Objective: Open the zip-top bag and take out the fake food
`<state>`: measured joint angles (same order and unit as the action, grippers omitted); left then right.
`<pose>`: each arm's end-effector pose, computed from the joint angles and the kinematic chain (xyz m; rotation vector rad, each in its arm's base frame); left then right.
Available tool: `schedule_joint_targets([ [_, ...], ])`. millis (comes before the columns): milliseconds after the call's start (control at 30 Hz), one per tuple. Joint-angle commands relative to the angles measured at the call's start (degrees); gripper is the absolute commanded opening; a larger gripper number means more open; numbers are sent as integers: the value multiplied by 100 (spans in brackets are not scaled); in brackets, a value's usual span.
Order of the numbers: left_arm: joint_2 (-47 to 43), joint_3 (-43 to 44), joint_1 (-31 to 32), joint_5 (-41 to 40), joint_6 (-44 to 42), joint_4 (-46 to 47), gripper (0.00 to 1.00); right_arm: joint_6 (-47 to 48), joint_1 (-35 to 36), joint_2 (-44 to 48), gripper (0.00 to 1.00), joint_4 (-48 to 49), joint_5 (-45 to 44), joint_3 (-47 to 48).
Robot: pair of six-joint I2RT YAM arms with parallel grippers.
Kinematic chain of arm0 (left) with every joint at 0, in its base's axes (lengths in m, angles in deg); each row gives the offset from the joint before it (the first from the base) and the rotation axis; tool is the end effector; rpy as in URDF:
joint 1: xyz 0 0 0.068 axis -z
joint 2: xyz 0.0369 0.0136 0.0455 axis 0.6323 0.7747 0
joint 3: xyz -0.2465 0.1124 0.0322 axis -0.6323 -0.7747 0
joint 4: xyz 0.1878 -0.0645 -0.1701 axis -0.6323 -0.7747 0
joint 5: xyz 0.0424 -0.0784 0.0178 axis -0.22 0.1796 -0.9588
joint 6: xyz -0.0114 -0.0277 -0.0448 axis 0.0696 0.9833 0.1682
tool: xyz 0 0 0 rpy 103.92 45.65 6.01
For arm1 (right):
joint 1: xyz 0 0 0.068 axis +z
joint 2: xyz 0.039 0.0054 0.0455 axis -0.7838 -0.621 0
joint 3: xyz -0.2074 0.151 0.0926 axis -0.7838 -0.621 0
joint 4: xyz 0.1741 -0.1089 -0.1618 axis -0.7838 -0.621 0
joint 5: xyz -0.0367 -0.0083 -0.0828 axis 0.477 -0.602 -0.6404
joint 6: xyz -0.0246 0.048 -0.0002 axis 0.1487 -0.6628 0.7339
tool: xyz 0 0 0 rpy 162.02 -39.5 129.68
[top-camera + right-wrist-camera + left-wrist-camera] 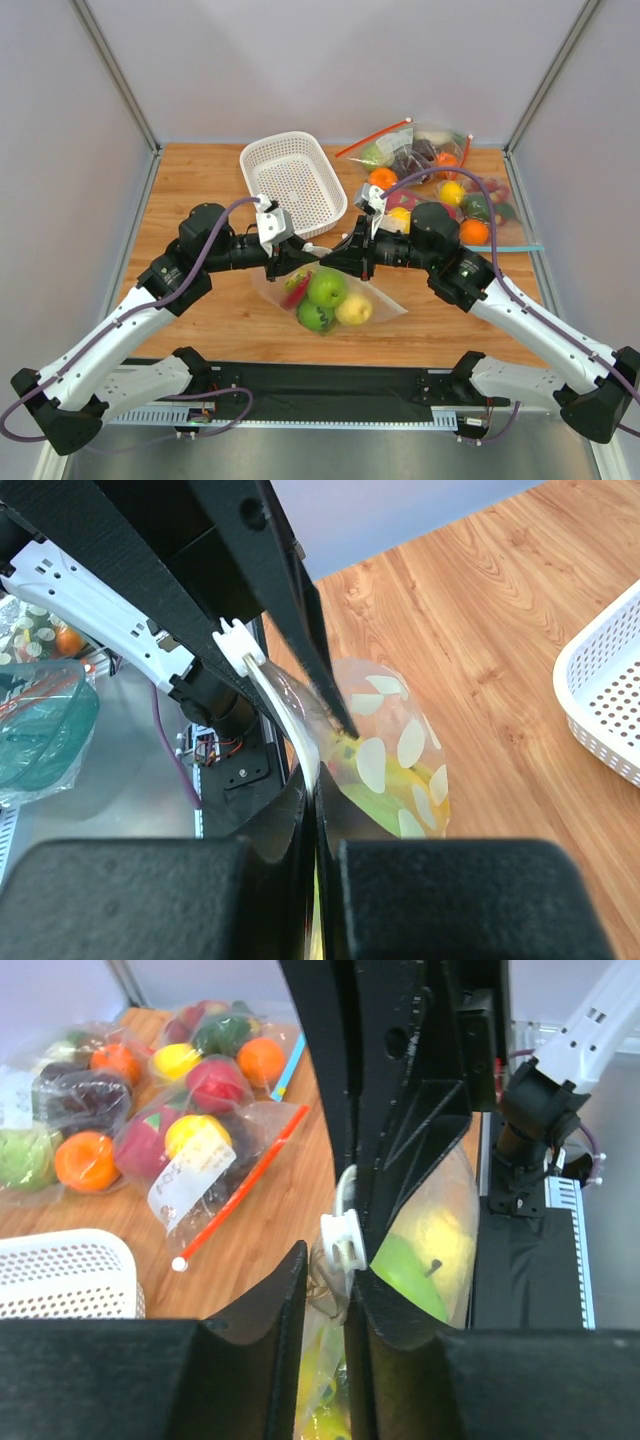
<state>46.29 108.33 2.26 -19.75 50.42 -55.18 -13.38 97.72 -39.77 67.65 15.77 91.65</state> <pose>0.1380 -0.1486 0.3926 1.1240 1.4163 -0.9537 0.1512 0.1851 0.3766 -0.9671 1.6259 1.2223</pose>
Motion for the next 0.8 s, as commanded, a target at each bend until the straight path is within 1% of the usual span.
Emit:
schedule_joint_targets([
  [0, 31, 23, -8, 621, 52, 297, 25, -23, 21, 116, 0, 340, 275, 177],
  [33, 66, 50, -8, 745, 53, 261, 16, 3, 21, 116, 0, 287, 284, 177],
  [100, 154, 164, -8, 1078, 44, 130, 8, 38, 21, 134, 0, 208, 250, 195],
  [133, 233, 234, -8, 1176, 35, 77, 0, 91, 21, 134, 0, 121, 241, 212],
  [400, 365, 542, -8, 1660, -404, -757, 0, 592, 12, 336, 0, -591, -67, 379],
  [500, 488, 604, -8, 1949, -439, -864, 0, 890, 12, 362, 4, -969, 29, 589],
  [600, 637, 665, -8, 2222, -483, -986, 0, 1101, 12, 424, 16, -1137, 47, 660],
  [633, 664, 665, -8, 2275, -492, -987, 0, 1128, 12, 485, 25, -1120, 56, 660],
  [733, 778, 665, -8, 2425, -457, -961, 0, 1155, 4, 599, 42, -936, 38, 538],
  [767, 805, 674, -8, 2477, -457, -969, 0, 1172, 4, 626, 44, -865, 56, 503],
])
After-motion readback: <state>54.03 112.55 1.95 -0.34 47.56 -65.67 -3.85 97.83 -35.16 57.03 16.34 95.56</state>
